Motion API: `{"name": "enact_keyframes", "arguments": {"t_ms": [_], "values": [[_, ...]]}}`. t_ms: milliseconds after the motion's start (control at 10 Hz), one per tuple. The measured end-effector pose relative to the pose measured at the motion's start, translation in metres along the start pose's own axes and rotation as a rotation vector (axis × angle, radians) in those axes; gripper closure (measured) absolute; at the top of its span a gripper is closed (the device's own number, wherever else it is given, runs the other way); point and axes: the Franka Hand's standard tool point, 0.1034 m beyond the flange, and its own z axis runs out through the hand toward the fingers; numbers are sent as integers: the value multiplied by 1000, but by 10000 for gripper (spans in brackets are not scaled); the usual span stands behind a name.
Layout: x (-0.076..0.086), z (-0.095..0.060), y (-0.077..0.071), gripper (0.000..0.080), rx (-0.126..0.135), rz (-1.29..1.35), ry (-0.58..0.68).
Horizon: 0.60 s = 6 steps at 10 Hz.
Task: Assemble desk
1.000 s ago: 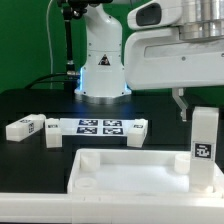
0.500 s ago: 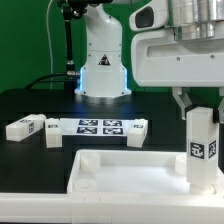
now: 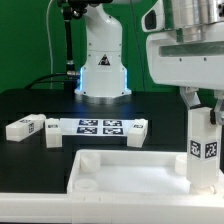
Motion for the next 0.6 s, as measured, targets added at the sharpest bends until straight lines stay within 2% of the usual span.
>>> {"name": "enact_keyframes", "arguments": {"t_ms": [200, 300, 400, 500, 600], "values": [[-1, 1, 0, 476, 1, -32, 0], [-1, 1, 0, 284, -1, -71, -1], [-3, 0, 1, 284, -19, -152, -4], [-6, -2, -2, 178, -17, -255, -2], [-6, -2, -3, 159, -17, -330, -2]]}}
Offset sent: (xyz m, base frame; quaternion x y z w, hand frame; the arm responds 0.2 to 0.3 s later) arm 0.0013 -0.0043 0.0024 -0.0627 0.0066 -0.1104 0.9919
